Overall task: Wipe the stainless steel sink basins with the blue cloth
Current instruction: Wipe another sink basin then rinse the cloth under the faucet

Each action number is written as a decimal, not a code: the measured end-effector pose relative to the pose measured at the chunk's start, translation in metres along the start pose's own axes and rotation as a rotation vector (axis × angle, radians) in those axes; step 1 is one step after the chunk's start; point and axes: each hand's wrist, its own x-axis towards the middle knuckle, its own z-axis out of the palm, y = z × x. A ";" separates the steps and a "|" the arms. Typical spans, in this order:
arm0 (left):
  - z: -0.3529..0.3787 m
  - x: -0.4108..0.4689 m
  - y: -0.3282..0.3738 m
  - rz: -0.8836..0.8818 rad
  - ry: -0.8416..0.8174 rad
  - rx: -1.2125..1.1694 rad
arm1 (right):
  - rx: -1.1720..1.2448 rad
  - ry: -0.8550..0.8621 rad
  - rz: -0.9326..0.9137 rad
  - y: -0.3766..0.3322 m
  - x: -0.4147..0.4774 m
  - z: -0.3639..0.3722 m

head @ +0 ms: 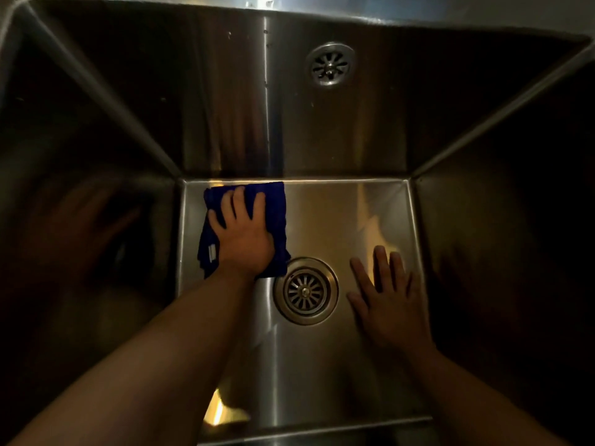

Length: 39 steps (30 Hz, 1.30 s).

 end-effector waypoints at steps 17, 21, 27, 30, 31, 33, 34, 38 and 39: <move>-0.005 -0.007 -0.004 0.082 -0.103 0.078 | 0.042 -0.050 -0.011 0.003 0.001 0.003; -0.012 -0.052 -0.030 0.114 -0.234 0.187 | 0.105 -0.105 -0.012 0.002 0.001 -0.004; -0.020 -0.113 -0.039 0.133 -0.451 0.293 | 0.139 -0.220 -0.023 0.000 -0.003 -0.021; -0.023 -0.135 -0.036 0.169 -0.554 0.321 | 0.168 -0.285 -0.024 -0.002 -0.011 -0.028; -0.024 -0.142 -0.035 0.182 -0.588 0.324 | 0.175 -0.298 -0.022 -0.002 -0.014 -0.028; -0.023 -0.157 -0.032 0.196 -0.679 0.309 | 0.164 -0.313 -0.023 -0.001 -0.021 -0.027; -0.021 -0.164 -0.031 0.200 -0.738 0.302 | 0.155 -0.320 -0.025 -0.001 -0.023 -0.026; -0.019 -0.182 -0.028 0.216 -0.945 0.301 | 0.150 -0.354 -0.020 0.000 -0.026 -0.028; -0.019 -0.182 -0.028 0.223 -0.952 0.294 | 0.158 -0.365 -0.017 0.000 -0.026 -0.030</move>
